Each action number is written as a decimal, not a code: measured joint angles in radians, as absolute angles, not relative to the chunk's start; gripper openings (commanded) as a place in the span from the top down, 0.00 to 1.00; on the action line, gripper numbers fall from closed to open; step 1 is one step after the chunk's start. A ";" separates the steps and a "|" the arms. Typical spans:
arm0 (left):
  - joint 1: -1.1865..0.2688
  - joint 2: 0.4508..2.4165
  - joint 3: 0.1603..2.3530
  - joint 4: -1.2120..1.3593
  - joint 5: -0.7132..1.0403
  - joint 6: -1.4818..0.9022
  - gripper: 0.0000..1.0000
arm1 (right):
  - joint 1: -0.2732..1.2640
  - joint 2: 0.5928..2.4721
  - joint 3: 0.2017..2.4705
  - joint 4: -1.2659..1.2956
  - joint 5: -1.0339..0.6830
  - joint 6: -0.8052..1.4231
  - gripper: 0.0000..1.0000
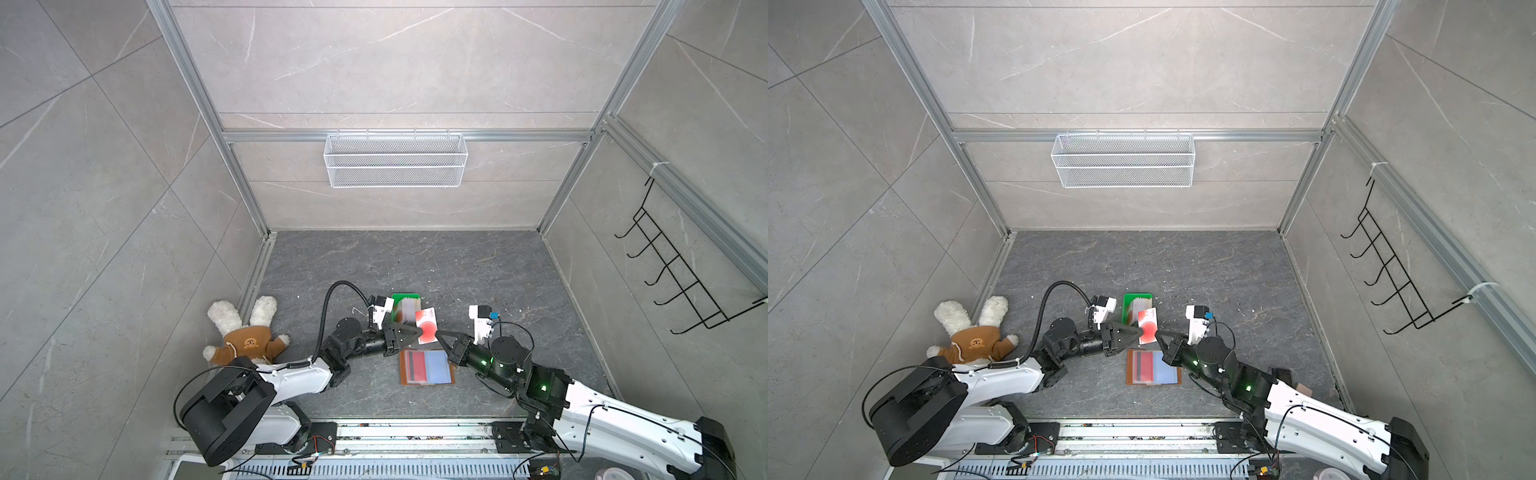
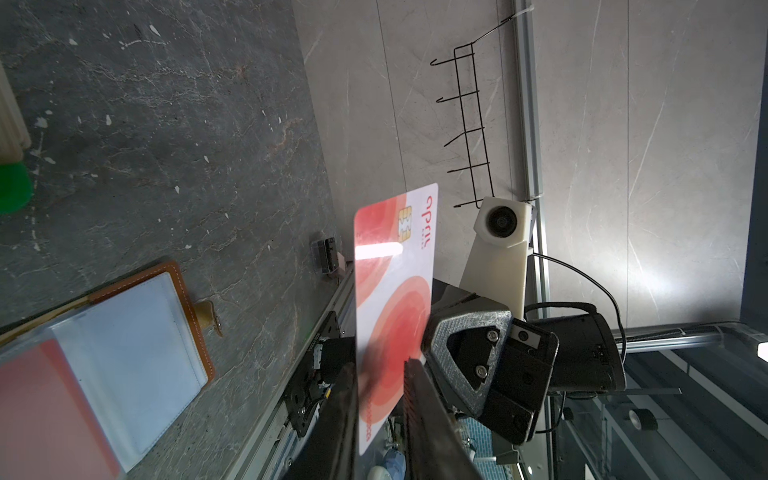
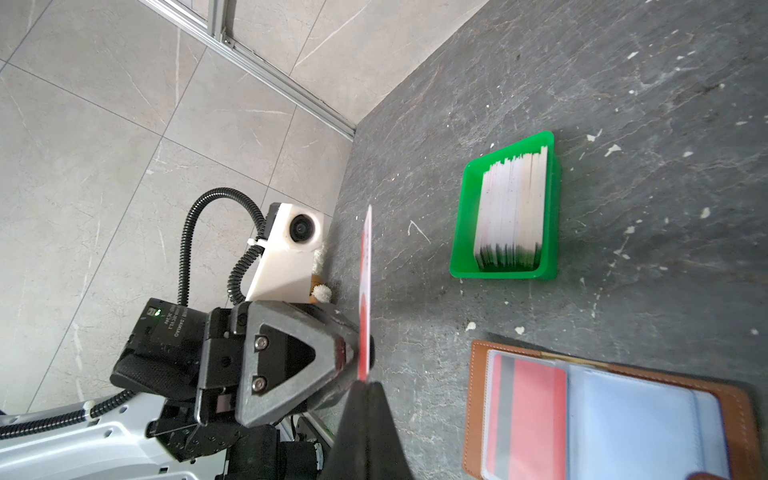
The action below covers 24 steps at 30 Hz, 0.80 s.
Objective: Put the credit cards into the card holder
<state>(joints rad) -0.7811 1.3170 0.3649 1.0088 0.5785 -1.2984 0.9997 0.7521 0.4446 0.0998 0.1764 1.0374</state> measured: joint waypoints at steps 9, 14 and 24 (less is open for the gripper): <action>-0.779 1.317 0.365 0.999 0.579 -1.298 0.87 | 1.000 0.814 0.506 0.017 0.197 1.055 1.00; -0.779 1.317 0.364 0.983 0.579 -1.297 0.93 | 1.000 0.856 0.532 -0.003 0.200 1.055 0.99; -0.782 1.269 0.361 0.881 0.581 -1.248 1.00 | 1.036 0.907 0.560 -0.117 0.245 1.054 0.81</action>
